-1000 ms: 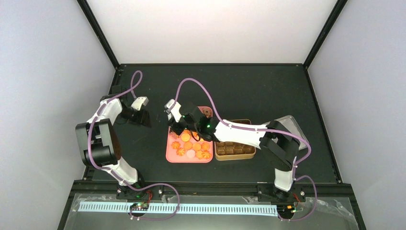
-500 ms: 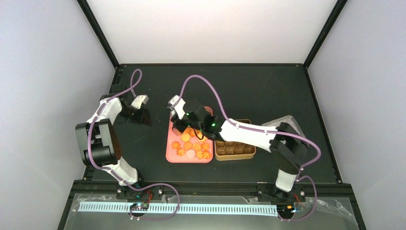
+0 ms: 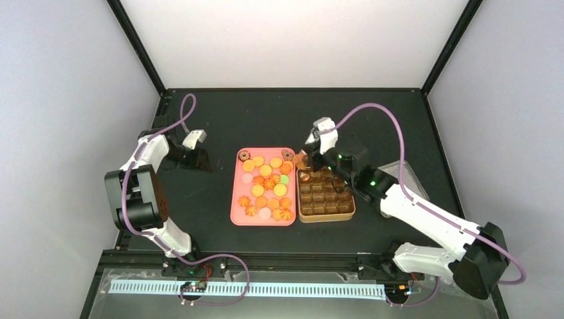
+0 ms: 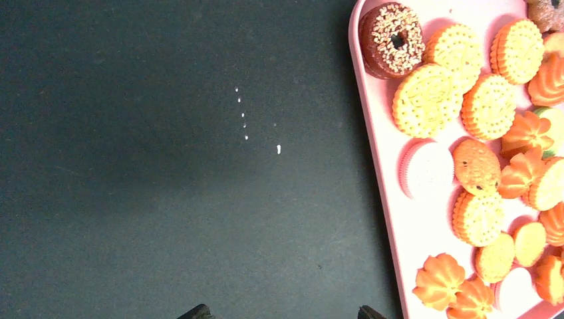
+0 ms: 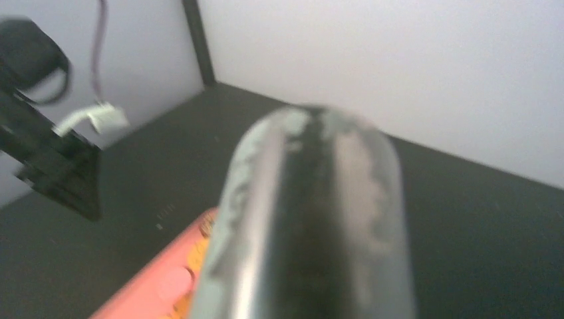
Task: Pack the cookies
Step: Place the fake cookies in the empty pocket of the box.
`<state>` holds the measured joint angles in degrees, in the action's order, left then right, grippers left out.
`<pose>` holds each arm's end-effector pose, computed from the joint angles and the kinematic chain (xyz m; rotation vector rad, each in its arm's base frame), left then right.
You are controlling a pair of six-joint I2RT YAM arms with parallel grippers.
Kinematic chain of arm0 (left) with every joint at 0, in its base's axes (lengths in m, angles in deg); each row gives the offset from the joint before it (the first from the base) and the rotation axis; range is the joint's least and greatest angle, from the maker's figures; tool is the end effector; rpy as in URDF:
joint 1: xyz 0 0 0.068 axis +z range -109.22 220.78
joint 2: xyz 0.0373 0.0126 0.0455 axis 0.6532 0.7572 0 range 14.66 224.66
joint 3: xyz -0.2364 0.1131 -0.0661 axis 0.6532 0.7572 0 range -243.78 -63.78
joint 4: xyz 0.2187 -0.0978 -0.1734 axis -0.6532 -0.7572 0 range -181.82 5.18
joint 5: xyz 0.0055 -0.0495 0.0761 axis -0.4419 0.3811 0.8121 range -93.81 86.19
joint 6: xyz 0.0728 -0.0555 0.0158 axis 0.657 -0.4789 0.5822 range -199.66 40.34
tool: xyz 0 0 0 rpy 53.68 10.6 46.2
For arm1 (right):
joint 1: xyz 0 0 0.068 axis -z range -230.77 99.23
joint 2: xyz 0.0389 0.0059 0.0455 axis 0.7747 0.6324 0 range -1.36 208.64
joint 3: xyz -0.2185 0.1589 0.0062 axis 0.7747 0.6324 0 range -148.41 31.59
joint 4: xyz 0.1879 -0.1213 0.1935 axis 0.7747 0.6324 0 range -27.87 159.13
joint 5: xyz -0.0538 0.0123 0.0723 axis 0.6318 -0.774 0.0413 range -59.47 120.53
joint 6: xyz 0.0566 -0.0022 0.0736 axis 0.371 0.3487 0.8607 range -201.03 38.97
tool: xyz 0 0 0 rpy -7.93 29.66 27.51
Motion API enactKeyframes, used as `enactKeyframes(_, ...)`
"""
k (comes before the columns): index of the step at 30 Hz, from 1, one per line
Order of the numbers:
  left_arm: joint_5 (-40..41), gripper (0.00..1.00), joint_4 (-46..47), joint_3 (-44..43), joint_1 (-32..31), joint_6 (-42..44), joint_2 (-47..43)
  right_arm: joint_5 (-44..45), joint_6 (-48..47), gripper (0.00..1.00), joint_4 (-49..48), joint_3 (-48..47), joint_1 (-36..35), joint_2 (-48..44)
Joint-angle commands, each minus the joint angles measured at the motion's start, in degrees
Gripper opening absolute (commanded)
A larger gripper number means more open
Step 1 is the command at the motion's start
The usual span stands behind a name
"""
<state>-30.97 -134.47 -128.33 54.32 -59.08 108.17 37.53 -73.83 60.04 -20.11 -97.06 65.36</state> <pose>0.3400 0.0426 0.1452 0.2359 2.7530 -0.5571 0.2540 0.2510 0.3036 -0.5273 1.7519 0.5551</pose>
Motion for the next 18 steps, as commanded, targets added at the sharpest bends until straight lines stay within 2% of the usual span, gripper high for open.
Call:
enactKeyframes(1, -2.1, 0.58, -0.1, -1.9, 0.3, -0.7, 0.8, 3.2, 1.2, 0.01, 3.6, 5.4, 2.5, -4.8)
enactKeyframes(5, -2.5, 0.58, -0.1, -1.9, 0.3, -0.7, 0.6, 3.8, 1.4, 0.01, 4.3, 7.6, 3.3, -6.9)
enactKeyframes(18, -3.1, 0.59, -0.5, -2.1, 0.1, -1.0, 0.3, 6.0, 0.5, 0.02, 2.5, 9.6, 4.5, -5.3)
